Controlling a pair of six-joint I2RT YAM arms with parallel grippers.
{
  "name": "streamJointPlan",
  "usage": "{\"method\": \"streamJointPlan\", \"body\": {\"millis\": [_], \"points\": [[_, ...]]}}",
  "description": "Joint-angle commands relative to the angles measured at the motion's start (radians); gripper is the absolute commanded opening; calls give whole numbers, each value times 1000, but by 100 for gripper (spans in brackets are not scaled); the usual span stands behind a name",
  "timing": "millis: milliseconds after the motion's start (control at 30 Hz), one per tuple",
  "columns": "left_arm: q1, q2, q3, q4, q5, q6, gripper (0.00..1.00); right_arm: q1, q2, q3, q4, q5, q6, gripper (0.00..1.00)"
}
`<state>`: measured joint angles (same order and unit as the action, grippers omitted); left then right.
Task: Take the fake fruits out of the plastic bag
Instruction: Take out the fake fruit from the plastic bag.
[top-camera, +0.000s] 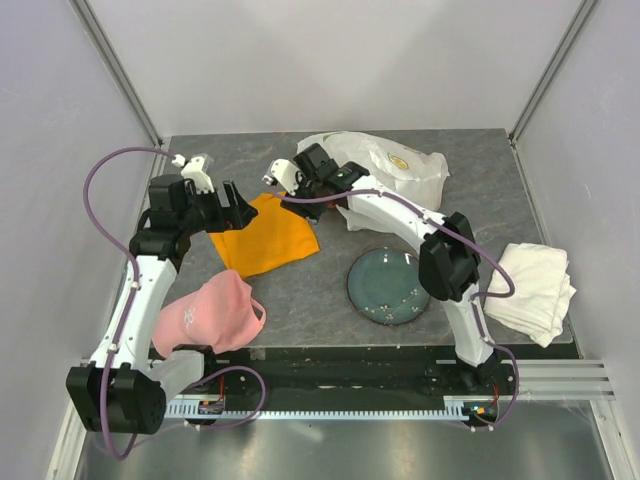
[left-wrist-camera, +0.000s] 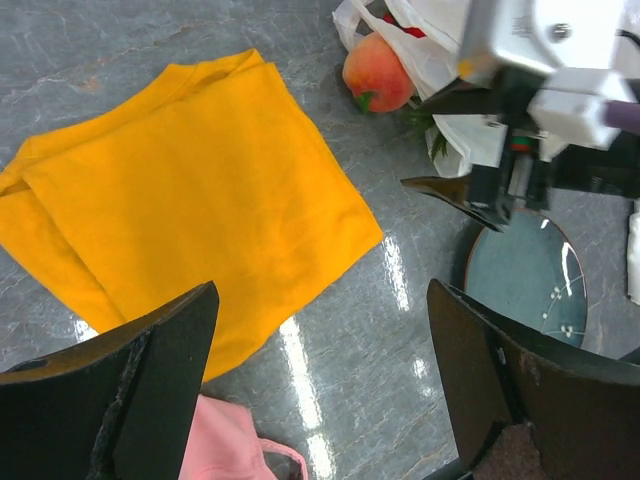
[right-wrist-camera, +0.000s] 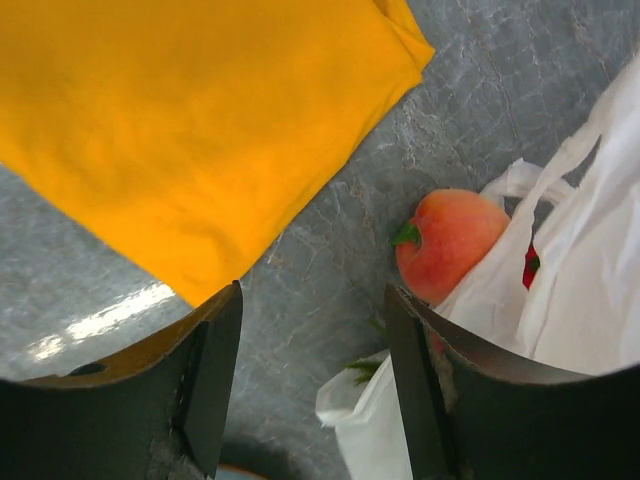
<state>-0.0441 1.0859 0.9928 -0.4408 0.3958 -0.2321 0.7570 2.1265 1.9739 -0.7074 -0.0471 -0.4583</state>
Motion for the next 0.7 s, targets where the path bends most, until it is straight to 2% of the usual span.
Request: {"method": "streamJointPlan", "body": {"millis": [0,133,300,500,667], "points": [[24,-40,-26,-13,9,-1,92,8,74,107,66,9,-115,67],[41,-50,-40,-18,17,-1,92,5,235,229,51,91,-189,68],[41,-61,-46,-22,20,7,92,-27,338,357,57,182,-198,69],[85,-69,-54,-27,26,8,92,-71,374,349,63,250,-226,70],[102,-70,-82,-15,35,-3,92,-99,314,258,92,305,-224,71]]}}
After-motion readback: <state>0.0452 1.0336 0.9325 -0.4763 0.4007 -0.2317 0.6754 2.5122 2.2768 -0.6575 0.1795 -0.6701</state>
